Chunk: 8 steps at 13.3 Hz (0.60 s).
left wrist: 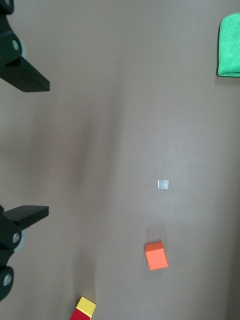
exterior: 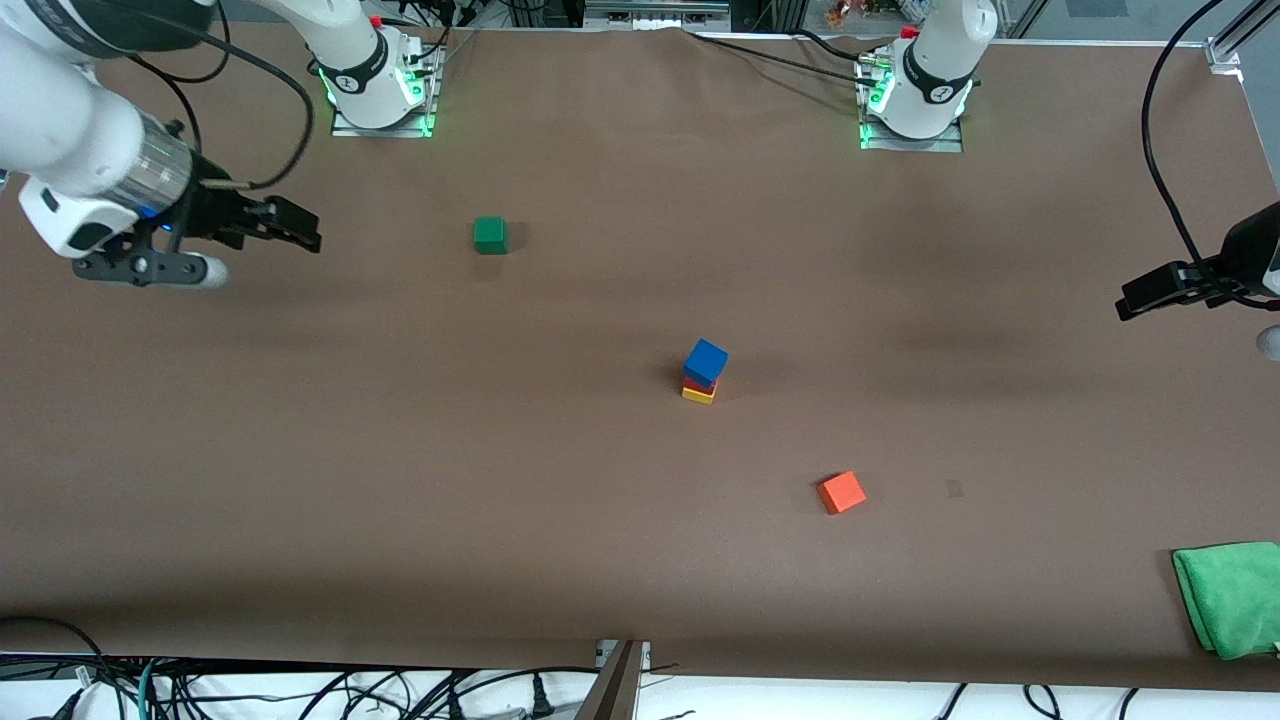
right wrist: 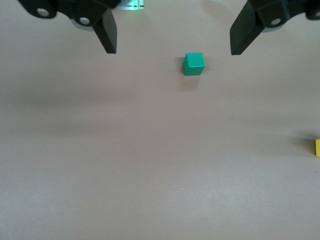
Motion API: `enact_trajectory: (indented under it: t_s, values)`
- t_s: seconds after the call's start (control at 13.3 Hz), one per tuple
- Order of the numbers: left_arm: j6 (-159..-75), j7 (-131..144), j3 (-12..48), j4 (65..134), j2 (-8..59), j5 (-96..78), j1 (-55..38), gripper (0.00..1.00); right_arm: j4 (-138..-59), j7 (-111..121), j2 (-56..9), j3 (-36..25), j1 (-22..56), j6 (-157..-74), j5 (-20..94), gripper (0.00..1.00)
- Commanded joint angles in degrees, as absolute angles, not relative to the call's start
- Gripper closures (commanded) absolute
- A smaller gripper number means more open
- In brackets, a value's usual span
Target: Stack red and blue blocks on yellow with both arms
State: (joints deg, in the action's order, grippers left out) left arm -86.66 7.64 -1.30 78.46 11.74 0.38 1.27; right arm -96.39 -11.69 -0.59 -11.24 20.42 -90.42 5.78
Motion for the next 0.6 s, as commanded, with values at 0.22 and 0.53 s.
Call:
enact_trajectory:
  t_s: [0.22, 0.53]
  values:
    - [-86.4, 6.8, -1.5, 78.7, 11.4, -0.8, 1.3, 0.0, -100.6, -6.2, 3.2, -5.4, 13.2, -92.0, 4.2, 0.0]
    - [-86.4, 6.8, -1.5, 78.7, 11.4, -0.8, 1.3, 0.0, -98.4, -6.2, 2.0, -5.1, 13.5, -91.9, 2.2, 0.0]
